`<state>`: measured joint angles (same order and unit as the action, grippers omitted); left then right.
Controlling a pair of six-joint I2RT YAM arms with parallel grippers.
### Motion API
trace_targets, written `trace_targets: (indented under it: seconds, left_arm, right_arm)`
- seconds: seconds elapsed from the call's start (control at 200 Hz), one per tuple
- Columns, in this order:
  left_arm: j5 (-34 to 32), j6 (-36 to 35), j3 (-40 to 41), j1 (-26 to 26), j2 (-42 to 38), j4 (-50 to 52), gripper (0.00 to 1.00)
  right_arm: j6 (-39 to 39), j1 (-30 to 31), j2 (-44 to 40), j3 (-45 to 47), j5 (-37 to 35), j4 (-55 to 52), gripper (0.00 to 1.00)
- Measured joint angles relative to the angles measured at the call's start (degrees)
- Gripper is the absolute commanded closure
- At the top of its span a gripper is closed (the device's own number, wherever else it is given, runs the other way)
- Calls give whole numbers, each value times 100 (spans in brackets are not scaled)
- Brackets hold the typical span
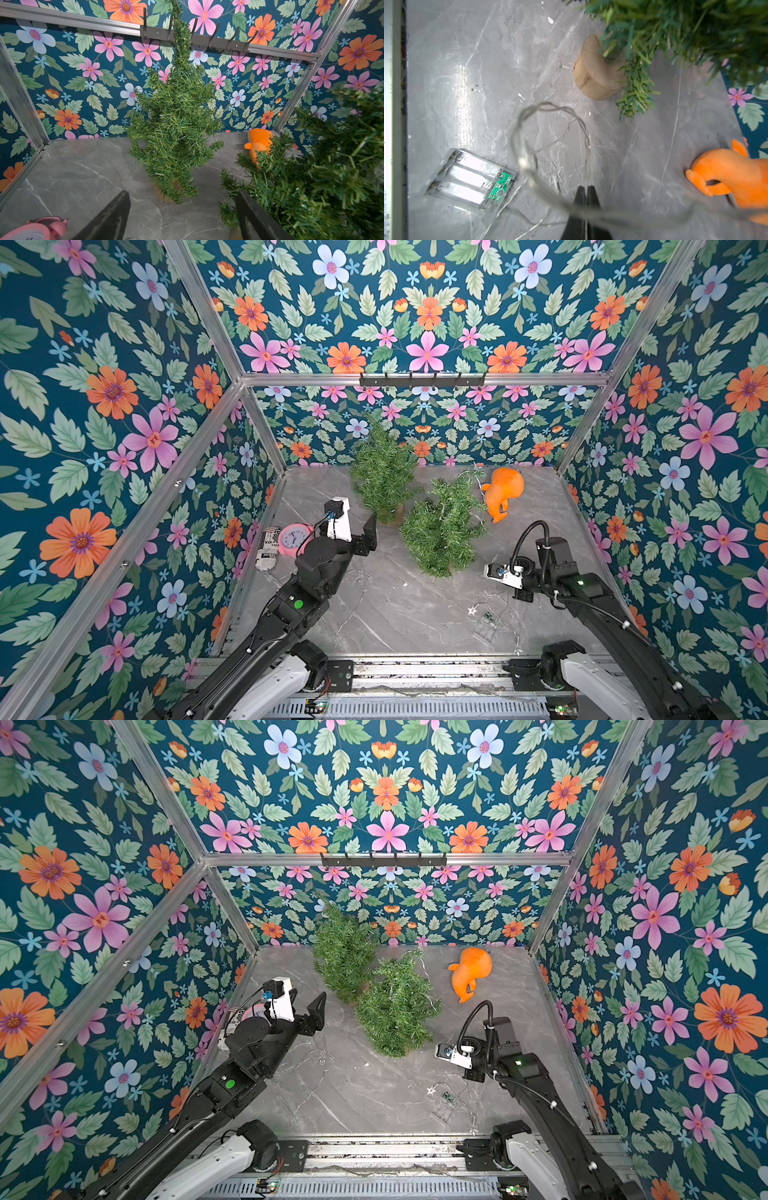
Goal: Wrap string light around the christmas tree
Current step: Wrap the light string around the Christmas tree.
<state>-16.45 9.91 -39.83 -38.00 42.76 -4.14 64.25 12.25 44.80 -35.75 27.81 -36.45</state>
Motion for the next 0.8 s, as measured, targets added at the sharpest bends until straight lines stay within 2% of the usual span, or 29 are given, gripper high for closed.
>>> trace_targets:
  seconds: [0.26, 0.51, 0.6, 0.795]
  left_arm:
    - [-2, -109, -13, 9, 149, -7, 18]
    - [505, -306, -76, 7, 212, -9, 21]
    - [997, -431, -63, 7, 146, -15, 22]
    - [2981, -354, 13, -2, 63, -352, 22]
  right_arm:
    - [-804, 437, -1067, -407, 125, -584, 100]
    - [-1655, 1128, -850, -975, 621, -339, 100]
    - [-1867, 1392, -625, -1141, 807, -122, 100]
    - [-2365, 1786, -358, -1213, 1036, 754, 100]
